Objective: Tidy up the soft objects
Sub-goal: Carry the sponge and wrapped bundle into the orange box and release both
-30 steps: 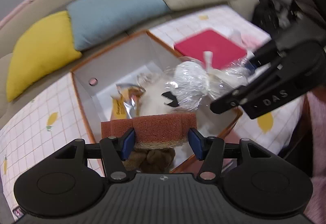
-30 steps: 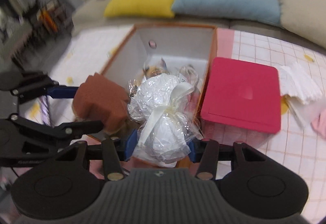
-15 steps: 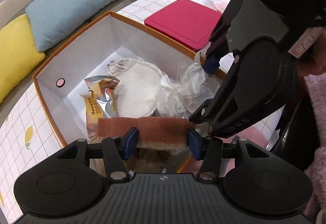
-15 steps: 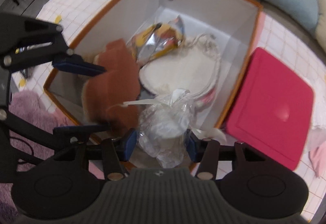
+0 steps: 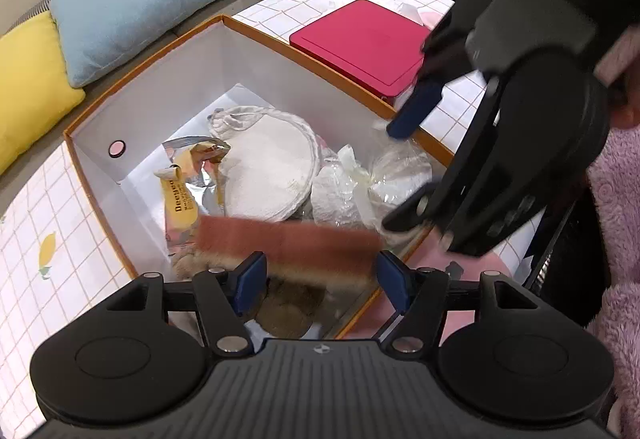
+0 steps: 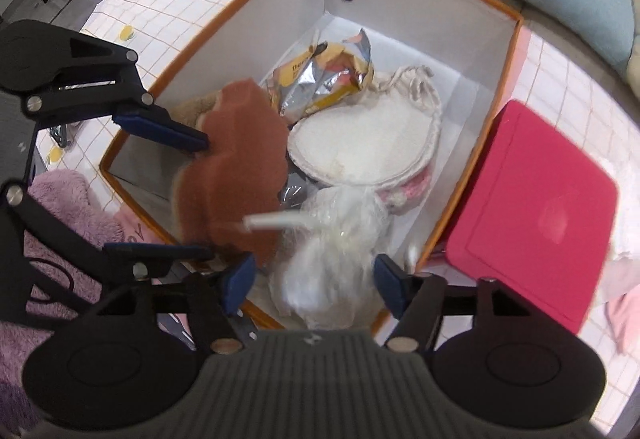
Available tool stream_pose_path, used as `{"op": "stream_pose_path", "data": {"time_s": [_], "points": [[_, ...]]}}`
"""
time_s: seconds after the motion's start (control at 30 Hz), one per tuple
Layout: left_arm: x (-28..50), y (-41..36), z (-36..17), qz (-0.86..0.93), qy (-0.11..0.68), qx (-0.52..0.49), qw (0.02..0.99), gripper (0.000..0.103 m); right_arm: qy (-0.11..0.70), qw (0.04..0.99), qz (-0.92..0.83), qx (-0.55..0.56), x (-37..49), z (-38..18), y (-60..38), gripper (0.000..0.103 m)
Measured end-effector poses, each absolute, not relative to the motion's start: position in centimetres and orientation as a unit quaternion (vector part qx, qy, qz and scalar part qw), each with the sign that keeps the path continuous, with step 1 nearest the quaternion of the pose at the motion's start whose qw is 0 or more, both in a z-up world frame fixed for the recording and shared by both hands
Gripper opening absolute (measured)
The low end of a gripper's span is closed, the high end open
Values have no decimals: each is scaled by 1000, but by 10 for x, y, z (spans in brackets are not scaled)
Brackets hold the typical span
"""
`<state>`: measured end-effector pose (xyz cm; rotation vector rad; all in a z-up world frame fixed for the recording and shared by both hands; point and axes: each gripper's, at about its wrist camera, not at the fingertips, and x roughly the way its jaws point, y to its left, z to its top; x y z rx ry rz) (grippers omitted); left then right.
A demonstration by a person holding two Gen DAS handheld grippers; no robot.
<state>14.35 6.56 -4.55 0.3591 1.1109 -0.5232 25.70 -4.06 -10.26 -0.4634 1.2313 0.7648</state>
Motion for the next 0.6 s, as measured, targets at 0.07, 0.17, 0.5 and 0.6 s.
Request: {"op": "stream_pose_path", "data": {"time_s": [0.07,0.17,0.5,0.6], "points": [[140,67,-42,-245,516,168,803,75,553,730,349,-199,257,-92,-47,68],[135,68,-32,-241,503,157,815,75,539,746,345,-183,255,-74,-60,68],[114,47,26,-212,407,88,884,75,455,828,318,-79,222,-29,-133,68],[111,33,36,-203,375,64,902,75,415,862,288,-52,204,-27,-159,69]]}}
